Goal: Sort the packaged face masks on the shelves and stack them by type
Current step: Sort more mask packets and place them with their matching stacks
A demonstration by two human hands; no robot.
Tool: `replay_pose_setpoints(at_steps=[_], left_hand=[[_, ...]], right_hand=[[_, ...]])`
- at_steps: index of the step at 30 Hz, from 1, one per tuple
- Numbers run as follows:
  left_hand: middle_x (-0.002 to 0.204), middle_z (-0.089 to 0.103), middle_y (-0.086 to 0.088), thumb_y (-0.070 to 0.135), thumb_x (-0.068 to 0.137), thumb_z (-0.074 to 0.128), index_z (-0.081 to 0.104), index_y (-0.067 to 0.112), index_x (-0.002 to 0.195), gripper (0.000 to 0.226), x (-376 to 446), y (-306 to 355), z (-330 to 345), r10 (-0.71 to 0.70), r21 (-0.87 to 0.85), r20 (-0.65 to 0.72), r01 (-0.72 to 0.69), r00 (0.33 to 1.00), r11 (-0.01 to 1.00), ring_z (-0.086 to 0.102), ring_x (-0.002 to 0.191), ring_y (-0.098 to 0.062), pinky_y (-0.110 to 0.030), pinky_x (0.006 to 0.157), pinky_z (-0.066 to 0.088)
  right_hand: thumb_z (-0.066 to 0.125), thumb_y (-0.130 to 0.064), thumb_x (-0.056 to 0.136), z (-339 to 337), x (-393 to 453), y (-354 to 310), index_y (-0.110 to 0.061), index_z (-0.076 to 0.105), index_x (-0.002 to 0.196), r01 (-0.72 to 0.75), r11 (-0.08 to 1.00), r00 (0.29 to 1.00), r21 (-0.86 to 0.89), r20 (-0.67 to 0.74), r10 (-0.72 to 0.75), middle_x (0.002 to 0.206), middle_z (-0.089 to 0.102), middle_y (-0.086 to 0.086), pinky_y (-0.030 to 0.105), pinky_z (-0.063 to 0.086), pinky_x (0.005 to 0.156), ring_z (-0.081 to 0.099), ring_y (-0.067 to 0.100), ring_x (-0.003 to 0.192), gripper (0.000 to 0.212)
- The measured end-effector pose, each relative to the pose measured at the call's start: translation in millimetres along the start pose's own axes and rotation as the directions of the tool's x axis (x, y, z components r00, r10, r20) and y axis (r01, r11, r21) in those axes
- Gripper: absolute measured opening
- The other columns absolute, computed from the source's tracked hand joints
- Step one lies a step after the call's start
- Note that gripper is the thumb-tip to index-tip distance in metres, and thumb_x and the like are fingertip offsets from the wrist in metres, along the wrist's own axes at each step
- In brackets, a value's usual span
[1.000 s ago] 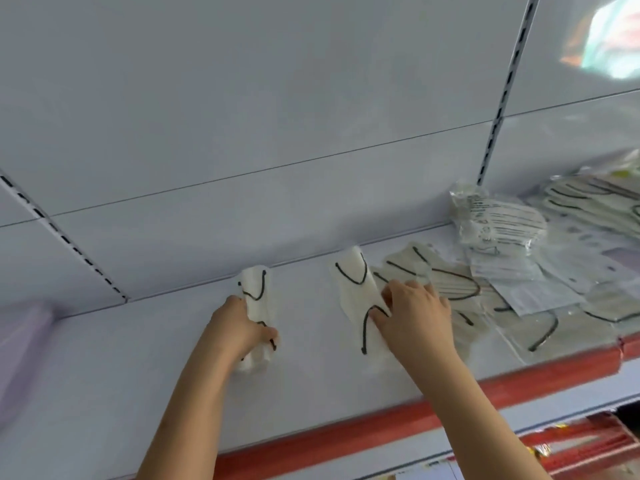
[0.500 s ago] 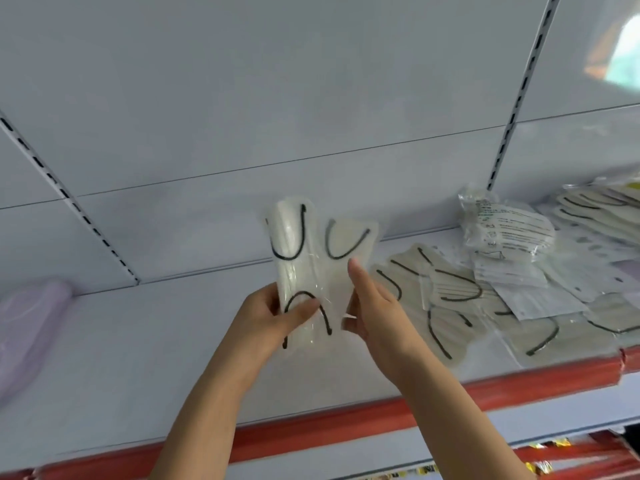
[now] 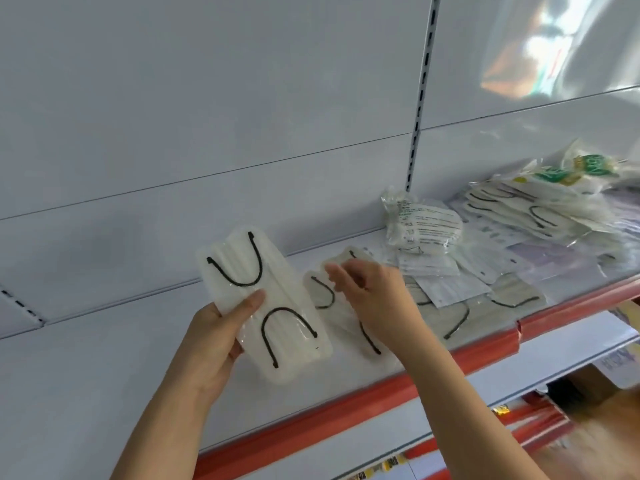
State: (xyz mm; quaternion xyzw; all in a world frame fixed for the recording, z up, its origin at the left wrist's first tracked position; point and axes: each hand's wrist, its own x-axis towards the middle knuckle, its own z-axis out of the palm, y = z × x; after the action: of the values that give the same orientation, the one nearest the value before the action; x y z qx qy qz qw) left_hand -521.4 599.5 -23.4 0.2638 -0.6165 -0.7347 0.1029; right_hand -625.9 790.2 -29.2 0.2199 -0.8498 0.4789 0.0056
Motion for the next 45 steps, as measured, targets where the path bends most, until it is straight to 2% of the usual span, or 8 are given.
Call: replay_pose_setpoints(at_steps=[6, 15, 23, 26, 30, 34, 42, 45], left_hand=[[0.103, 0.079, -0.007, 0.020, 0.088, 0.072, 0.072, 0.013, 0.115, 0.027, 7.8, -6.8, 16.7, 0.008, -0.002, -0.008, -0.008, 1.000, 1.000, 0.074, 0.099, -0.027, -0.040, 0.084, 0.055], [0.098, 0.080, -0.007, 0.020, 0.088, 0.074, 0.074, 0.014, 0.109, 0.022, 8.8, -11.4, 44.2, -0.005, 0.041, 0.036, 0.004, 0.999, 0.999, 0.074, 0.095, -0.027, -0.044, 0.088, 0.056], [0.100, 0.079, -0.007, 0.020, 0.088, 0.075, 0.073, 0.015, 0.111, 0.024, 13.5, -5.8, 63.1, 0.004, 0.032, 0.068, -0.006, 0.998, 0.999, 0.074, 0.098, -0.030, -0.048, 0.091, 0.057], [0.100, 0.079, -0.007, 0.020, 0.087, 0.075, 0.073, 0.015, 0.112, 0.025, 14.3, -4.3, 62.7, 0.003, 0.024, 0.078, -0.005, 0.997, 1.000, 0.074, 0.098, -0.030, -0.048, 0.090, 0.057], [0.101, 0.079, -0.006, 0.019, 0.088, 0.073, 0.072, 0.014, 0.115, 0.028, 15.6, -1.7, 55.8, 0.002, -0.015, 0.086, -0.001, 0.996, 1.000, 0.074, 0.098, -0.028, -0.044, 0.087, 0.057], [0.109, 0.078, -0.007, 0.018, 0.091, 0.068, 0.069, 0.013, 0.120, 0.030, 12.3, 4.6, 52.1, -0.023, -0.154, 0.153, 0.047, 0.988, 0.987, 0.076, 0.098, -0.023, -0.041, 0.085, 0.055], [0.130, 0.069, -0.015, 0.029, 0.096, 0.055, 0.065, 0.013, 0.133, 0.041, 3.5, 12.6, 18.3, -0.088, -0.357, 0.271, 0.185, 0.959, 0.916, 0.068, 0.117, -0.033, -0.052, 0.099, 0.051], [0.128, 0.069, -0.017, 0.030, 0.095, 0.056, 0.065, 0.011, 0.132, 0.042, 4.0, 10.2, -1.1, -0.126, -0.412, 0.215, 0.206, 0.969, 0.888, 0.070, 0.113, -0.034, -0.052, 0.092, 0.056]], right_hand=[[0.065, -0.062, 0.082, -68.6, 67.4, 77.8, -0.029, 0.021, 0.154, -0.257, 0.713, 0.966, -0.652, -0.167, 0.195, 0.161, 0.020, 0.006, 0.048, 0.024, 0.114, 0.017, 0.034, 0.146, 0.091], [0.061, -0.039, 0.092, -104.0, 71.5, 102.5, -0.003, 0.052, 0.122, -0.613, 0.770, 0.640, -0.178, -0.683, 0.352, 0.121, 0.053, 0.017, 0.041, 0.045, 0.081, 0.054, 0.036, 0.109, 0.049], [0.055, -0.078, 0.076, -51.2, 56.7, 93.6, -0.013, 0.039, 0.146, -0.408, 0.661, 0.909, -0.630, -0.209, 0.361, 0.148, 0.043, 0.017, 0.043, 0.036, 0.107, 0.039, 0.035, 0.135, 0.097], [0.056, -0.030, 0.090, -67.9, 61.2, 89.1, -0.016, 0.064, 0.104, -0.409, 0.785, 0.897, -0.465, -0.362, 0.252, 0.097, 0.067, 0.006, 0.031, 0.044, 0.068, 0.061, 0.029, 0.093, 0.022], [0.061, -0.019, 0.094, -99.1, 54.4, 75.2, -0.009, 0.055, 0.074, -0.316, 0.945, 0.843, 0.081, -0.434, 0.319, 0.064, 0.057, 0.006, 0.027, 0.037, 0.051, 0.055, 0.023, 0.062, 0.024], [0.066, -0.023, 0.095, -87.3, 30.7, 38.3, -0.010, 0.064, 0.092, -0.210, 0.694, 0.890, 0.689, -0.158, 0.427, 0.059, 0.066, -0.007, 0.020, 0.046, 0.047, 0.061, 0.010, 0.053, 0.013], [0.060, -0.014, 0.096, -7.4, 27.6, -14.8, 0.002, 0.066, 0.112, -0.392, -0.028, 0.863, 0.919, 0.379, 0.334, 0.107, 0.074, 0.017, 0.028, 0.061, 0.061, 0.075, 0.024, 0.079, 0.023], [0.057, -0.019, 0.099, 15.3, 36.6, -20.5, -0.001, 0.065, 0.116, -0.445, 0.080, 0.872, 0.892, 0.411, 0.266, 0.112, 0.073, 0.019, 0.040, 0.058, 0.091, 0.072, 0.030, 0.099, 0.026]])
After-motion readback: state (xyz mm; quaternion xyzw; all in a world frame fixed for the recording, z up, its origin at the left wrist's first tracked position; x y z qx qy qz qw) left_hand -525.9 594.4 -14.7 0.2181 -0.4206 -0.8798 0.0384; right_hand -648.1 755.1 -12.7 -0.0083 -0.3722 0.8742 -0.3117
